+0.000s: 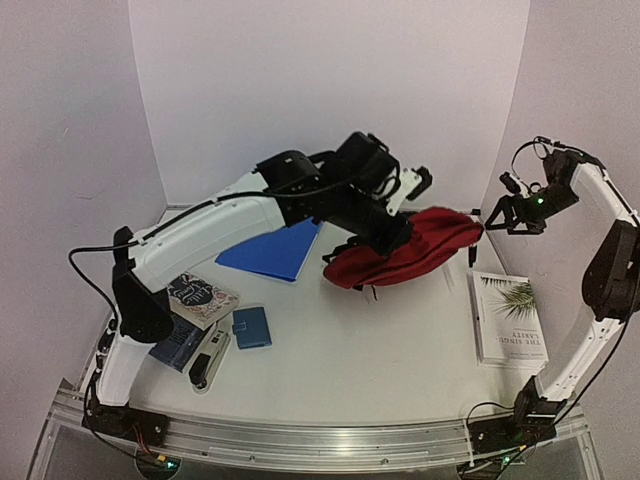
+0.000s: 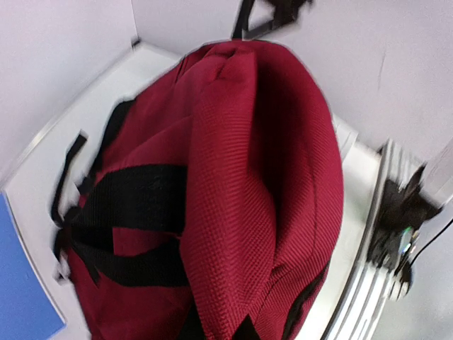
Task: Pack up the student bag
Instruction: Adjust the student bag at the center of the board.
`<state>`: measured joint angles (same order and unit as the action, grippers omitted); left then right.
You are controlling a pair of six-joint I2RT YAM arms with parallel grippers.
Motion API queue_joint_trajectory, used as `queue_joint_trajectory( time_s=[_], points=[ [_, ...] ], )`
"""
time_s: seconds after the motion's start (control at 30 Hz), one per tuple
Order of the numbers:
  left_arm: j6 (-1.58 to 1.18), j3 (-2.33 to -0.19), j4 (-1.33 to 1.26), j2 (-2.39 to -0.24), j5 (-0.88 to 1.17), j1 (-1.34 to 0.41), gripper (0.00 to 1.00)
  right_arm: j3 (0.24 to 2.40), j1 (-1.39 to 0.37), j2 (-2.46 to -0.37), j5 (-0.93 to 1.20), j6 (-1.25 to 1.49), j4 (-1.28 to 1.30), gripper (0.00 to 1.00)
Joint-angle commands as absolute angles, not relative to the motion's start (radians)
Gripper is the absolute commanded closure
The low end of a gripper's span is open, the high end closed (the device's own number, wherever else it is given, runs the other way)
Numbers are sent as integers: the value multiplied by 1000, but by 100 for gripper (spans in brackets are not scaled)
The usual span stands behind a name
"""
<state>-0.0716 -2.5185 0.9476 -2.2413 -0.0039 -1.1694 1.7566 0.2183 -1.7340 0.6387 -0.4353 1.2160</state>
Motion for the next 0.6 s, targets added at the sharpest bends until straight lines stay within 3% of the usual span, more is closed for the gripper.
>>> queue_joint_trajectory(
  time_s=[0.0,0.27,0.57],
  points=[
    [-139,-2605,667,-2087,-12,-1173,100,1801,234,-1740,670,-417,1227,2],
    [-270,-2495,427,-1939,32,-1150,100,1771,241,-1734,710,-422,1222,2],
    [-658,-1766,215,-1599,-9,-889,100,1715,239,-1747,781,-426,1218,2]
  ],
)
